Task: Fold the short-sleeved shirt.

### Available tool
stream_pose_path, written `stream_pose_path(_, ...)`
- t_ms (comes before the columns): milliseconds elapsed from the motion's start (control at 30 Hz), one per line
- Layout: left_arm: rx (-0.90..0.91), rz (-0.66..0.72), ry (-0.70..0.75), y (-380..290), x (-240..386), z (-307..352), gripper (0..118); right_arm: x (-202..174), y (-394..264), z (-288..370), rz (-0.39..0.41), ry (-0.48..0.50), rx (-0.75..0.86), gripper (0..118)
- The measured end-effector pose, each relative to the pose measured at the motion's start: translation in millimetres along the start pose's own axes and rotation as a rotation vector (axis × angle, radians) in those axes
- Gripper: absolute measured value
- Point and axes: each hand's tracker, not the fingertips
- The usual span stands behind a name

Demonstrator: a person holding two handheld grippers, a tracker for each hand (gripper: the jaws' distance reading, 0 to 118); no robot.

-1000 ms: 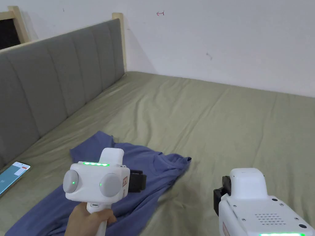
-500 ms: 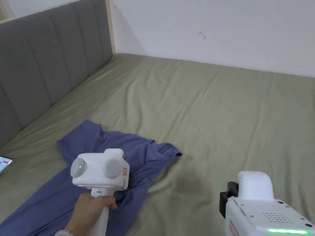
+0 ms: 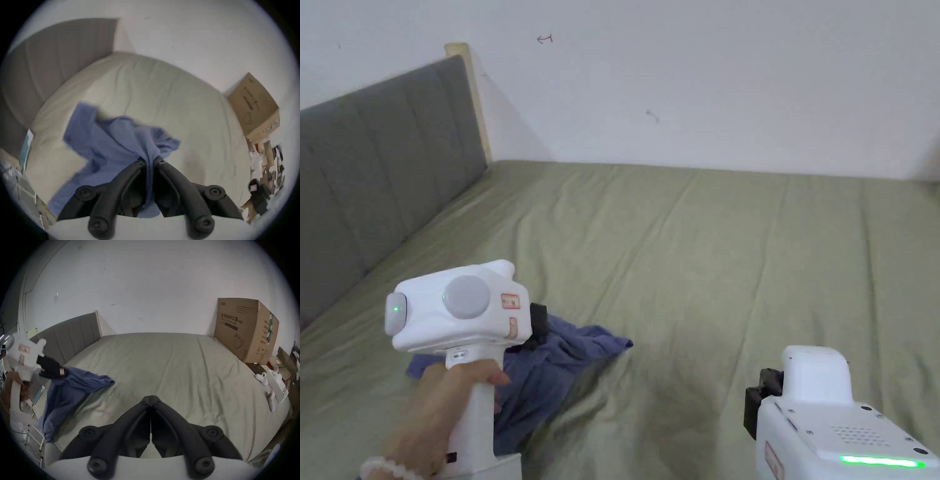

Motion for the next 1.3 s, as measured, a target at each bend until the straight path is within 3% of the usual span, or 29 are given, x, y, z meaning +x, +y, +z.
stream_pose_path(200, 0.076, -0.231, -0.28, 22, 153, 28, 7, 60, 20, 32, -0.095, -0.138, 0.079, 0)
stream_pose_path(400, 0.085, -0.449, -0.601, -14, 295, 56, 7, 140, 36, 86, -0.175, -0.331, 0.171, 0)
stream_pose_path(533, 0.039, -0.487, -0.599, -79, 327, 32, 7, 178, 32, 109, -0.161, -0.439, 0.151, 0)
stream_pose_path(700, -0.339, -0.553, -0.407, -198, 329, -70, 7, 199, 10, 108, -0.184, -0.467, 0.081, 0)
stream_pose_path(833, -0.414, -0.624, -0.334, -254, 319, -101, 8, 198, 1, 95, -0.193, -0.435, 0.037, 0)
stream_pose_path(900, -0.358, -0.585, -0.357, -244, 316, -91, 22, 194, -1, 88, -0.192, -0.415, 0.026, 0)
stream_pose_path(1033, -0.369, -0.539, -0.406, -211, 313, -76, 108, 183, -1, 78, -0.199, -0.367, 0.014, 0)
stream_pose_path(1067, -0.335, -0.52, -0.419, -202, 308, -69, 112, 177, 1, 78, -0.194, -0.351, 0.013, 0)
stream_pose_path(1233, -0.182, -0.404, -0.377, -152, 263, -38, 107, 163, 2, 64, -0.162, -0.317, -0.007, 0)
stream_pose_path(1267, -0.152, -0.394, -0.348, -144, 252, -32, 94, 160, 1, 61, -0.16, -0.302, -0.012, 0)
stream_pose_path(1300, -0.12, -0.404, -0.293, -142, 240, -31, 64, 156, -1, 57, -0.16, -0.28, -0.019, 0)
